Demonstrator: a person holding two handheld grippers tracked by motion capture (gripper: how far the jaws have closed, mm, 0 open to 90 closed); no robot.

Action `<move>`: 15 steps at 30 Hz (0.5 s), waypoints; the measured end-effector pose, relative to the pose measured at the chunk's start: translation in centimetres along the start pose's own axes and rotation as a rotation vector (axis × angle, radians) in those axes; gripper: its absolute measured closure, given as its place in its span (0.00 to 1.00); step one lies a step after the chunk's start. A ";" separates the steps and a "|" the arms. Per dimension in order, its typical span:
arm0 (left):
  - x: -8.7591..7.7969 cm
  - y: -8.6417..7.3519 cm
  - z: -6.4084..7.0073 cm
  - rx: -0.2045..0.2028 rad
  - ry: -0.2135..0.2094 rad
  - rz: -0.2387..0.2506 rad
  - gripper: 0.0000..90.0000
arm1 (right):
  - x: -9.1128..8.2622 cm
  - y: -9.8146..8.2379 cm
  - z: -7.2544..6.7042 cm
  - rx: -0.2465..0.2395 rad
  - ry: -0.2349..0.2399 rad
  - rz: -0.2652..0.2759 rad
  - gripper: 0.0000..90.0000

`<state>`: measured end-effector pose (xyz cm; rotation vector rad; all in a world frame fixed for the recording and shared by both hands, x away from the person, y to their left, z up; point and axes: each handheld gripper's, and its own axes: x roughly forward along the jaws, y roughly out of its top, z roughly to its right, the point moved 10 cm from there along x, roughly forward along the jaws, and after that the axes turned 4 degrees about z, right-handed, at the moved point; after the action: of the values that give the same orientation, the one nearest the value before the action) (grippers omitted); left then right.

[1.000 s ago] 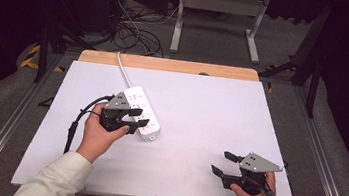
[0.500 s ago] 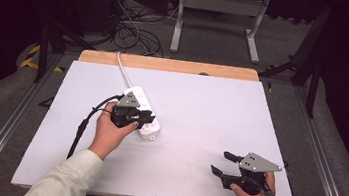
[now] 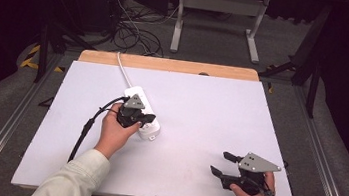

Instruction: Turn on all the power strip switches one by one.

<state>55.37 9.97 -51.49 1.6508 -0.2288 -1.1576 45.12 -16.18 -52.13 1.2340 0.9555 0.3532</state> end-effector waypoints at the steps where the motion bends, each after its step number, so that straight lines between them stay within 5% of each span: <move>1: 0.0 0.0 0.0 0.000 0.000 0.000 1.00 | 0.0 0.0 0.0 0.000 0.000 0.000 0.37; 7: 0.8 -0.3 0.1 -0.090 -0.046 -0.007 1.00 | 0.0 0.0 -0.1 0.007 0.009 0.002 0.37; 15: 1.4 -0.8 0.1 -0.042 -0.016 -0.039 1.00 | 0.0 0.0 -0.1 0.011 0.012 0.003 0.37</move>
<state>55.73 9.40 -52.90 1.6159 -0.1816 -1.1982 45.04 -16.11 -52.15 1.2443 0.9671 0.3586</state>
